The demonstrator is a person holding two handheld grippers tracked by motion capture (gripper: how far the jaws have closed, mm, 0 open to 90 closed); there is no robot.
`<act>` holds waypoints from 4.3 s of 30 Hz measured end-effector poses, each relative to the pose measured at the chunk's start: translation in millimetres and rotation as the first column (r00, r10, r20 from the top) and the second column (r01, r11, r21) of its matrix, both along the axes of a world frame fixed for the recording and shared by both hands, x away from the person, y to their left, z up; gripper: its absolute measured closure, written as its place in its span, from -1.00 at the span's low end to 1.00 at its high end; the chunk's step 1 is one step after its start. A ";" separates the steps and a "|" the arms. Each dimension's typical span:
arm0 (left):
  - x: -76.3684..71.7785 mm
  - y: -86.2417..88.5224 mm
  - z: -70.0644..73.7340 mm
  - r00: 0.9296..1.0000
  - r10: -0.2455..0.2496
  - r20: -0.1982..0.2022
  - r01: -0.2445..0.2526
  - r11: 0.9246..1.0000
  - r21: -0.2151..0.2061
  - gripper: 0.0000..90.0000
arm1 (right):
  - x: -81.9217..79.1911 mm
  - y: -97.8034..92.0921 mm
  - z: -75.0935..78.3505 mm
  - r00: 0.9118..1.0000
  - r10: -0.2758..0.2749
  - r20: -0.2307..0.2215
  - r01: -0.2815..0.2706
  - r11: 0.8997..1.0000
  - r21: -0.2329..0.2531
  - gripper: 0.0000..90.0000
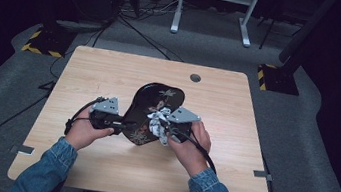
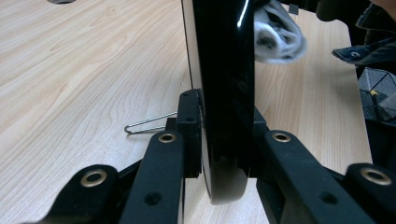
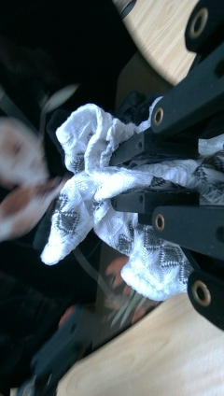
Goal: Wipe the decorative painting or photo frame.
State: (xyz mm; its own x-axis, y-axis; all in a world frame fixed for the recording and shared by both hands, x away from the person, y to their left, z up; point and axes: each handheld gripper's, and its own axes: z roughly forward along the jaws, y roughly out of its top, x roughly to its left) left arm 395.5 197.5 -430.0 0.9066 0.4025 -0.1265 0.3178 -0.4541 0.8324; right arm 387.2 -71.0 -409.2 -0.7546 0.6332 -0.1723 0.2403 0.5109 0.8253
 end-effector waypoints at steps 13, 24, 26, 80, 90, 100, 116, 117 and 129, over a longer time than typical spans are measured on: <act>0.4 0.7 -0.8 1.000 0.000 -0.003 0.000 1.000 -0.009 0.71 | -1.7 5.5 -1.8 1.000 0.021 -0.005 -0.021 1.000 0.004 0.76; 0.4 -0.1 -1.0 1.000 -0.004 -0.004 0.004 1.000 -0.012 0.68 | 16.1 -25.5 -16.1 0.995 -0.083 -0.049 0.083 0.997 0.001 0.76; 0.4 0.1 -1.0 1.000 -0.004 -0.003 0.004 1.000 -0.011 0.68 | 18.8 -30.3 -18.3 0.994 -0.099 -0.056 0.099 0.995 0.000 0.76; 0.7 -0.8 -1.0 1.000 -0.004 -0.017 0.004 1.000 -0.019 0.66 | 22.6 -35.5 -32.9 0.989 -0.131 -0.074 0.129 0.991 -0.034 0.76; 1.2 -0.9 -1.1 1.000 -0.005 -0.024 0.005 1.000 -0.022 0.66 | 18.8 -31.3 -34.8 0.989 -0.122 -0.079 0.120 0.992 -0.030 0.75; 1.8 -1.2 -1.5 0.999 -0.007 -0.033 0.007 1.000 -0.023 0.64 | 3.9 -3.2 -25.4 0.997 -0.040 -0.063 0.039 0.999 -0.018 0.75; 2.5 0.0 -2.4 0.999 0.000 -0.044 -0.001 1.000 -0.026 0.65 | -1.1 7.4 -28.0 0.998 -0.003 -0.060 0.002 1.000 -0.016 0.75; 2.5 0.2 -2.4 0.999 0.001 -0.044 -0.002 1.000 -0.024 0.65 | 2.2 1.7 -31.2 0.998 -0.022 -0.066 0.020 0.999 -0.029 0.75; 2.8 0.6 -2.9 0.998 0.001 -0.057 -0.002 0.999 -0.035 0.65 | 22.3 -30.4 -44.9 0.987 -0.127 -0.098 0.123 0.991 -0.047 0.75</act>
